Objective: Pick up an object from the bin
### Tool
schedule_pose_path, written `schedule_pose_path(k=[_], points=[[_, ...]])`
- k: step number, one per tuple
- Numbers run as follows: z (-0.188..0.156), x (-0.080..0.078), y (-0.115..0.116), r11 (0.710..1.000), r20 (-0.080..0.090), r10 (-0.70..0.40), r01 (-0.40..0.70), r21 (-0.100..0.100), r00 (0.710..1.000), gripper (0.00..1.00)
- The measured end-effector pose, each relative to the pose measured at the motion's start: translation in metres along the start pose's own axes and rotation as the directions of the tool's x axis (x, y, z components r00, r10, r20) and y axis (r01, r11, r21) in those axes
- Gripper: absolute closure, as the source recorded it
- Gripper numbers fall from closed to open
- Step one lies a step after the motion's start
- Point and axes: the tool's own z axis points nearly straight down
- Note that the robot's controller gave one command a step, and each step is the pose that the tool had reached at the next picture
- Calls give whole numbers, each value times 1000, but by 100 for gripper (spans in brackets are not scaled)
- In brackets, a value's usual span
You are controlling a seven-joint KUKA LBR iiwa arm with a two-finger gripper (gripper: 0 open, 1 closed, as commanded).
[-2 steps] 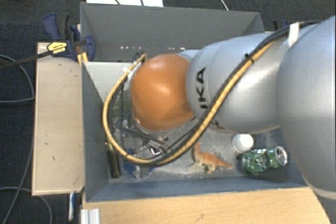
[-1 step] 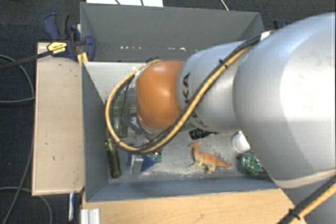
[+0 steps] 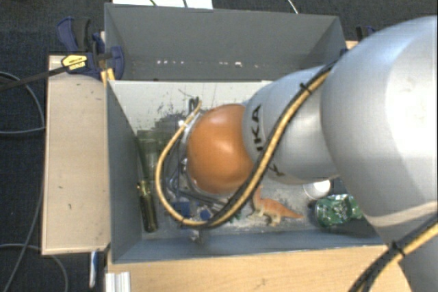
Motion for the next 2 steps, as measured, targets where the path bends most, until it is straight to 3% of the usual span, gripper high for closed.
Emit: schedule_pose_path(k=[1,2], points=[[3,-34,-21,815,-31,580,-579,16,814,100],[3,-34,-21,814,-31,580,-580,15,814,100]])
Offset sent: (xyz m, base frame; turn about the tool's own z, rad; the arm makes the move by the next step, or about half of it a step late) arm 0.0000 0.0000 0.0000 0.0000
